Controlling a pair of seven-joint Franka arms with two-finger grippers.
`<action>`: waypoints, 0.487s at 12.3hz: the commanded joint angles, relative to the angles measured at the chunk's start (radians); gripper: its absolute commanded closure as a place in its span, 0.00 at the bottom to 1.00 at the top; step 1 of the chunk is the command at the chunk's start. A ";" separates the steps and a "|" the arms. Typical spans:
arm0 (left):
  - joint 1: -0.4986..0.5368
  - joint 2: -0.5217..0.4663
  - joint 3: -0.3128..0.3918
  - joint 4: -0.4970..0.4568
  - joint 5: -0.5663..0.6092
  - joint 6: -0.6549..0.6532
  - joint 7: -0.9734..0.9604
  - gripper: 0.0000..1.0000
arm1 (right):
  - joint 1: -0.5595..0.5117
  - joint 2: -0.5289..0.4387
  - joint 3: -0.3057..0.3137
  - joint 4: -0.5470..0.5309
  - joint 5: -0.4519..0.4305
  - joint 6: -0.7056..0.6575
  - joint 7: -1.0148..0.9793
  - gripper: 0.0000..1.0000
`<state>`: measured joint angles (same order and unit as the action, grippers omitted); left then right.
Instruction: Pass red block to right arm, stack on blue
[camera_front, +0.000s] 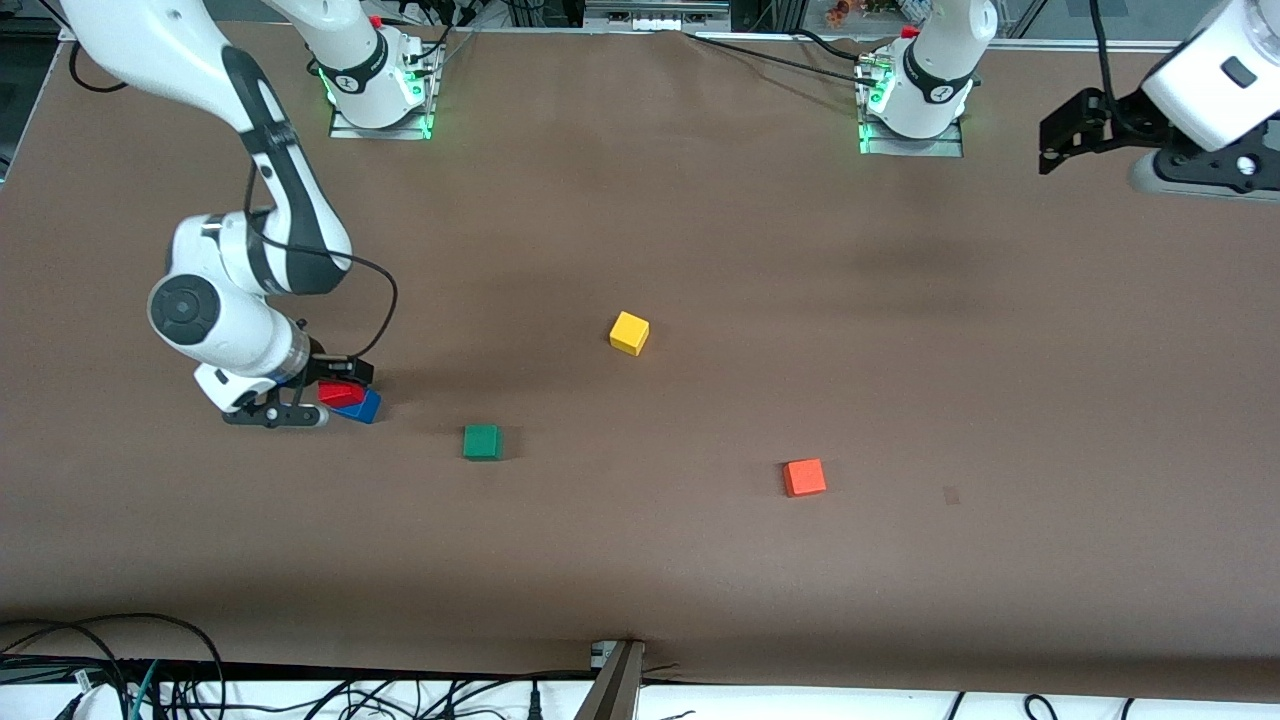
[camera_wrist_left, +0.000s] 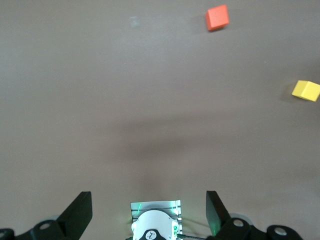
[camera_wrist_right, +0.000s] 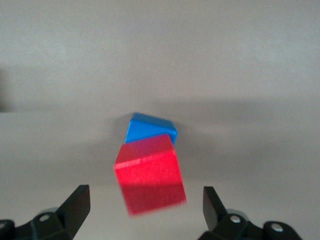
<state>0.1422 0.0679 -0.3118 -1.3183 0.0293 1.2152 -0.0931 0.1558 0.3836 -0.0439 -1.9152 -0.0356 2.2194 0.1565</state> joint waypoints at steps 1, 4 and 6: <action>-0.091 -0.108 0.117 -0.195 -0.014 0.111 0.009 0.00 | -0.001 -0.113 0.009 0.010 0.003 -0.140 0.018 0.00; -0.110 -0.131 0.167 -0.304 -0.014 0.205 0.010 0.00 | -0.002 -0.213 0.009 0.140 0.005 -0.439 0.015 0.00; -0.177 -0.138 0.270 -0.354 -0.015 0.262 0.012 0.00 | -0.004 -0.209 0.004 0.324 0.008 -0.639 0.020 0.00</action>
<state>0.0232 -0.0181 -0.1272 -1.5888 0.0274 1.4200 -0.0928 0.1569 0.1660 -0.0424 -1.7417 -0.0352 1.7240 0.1600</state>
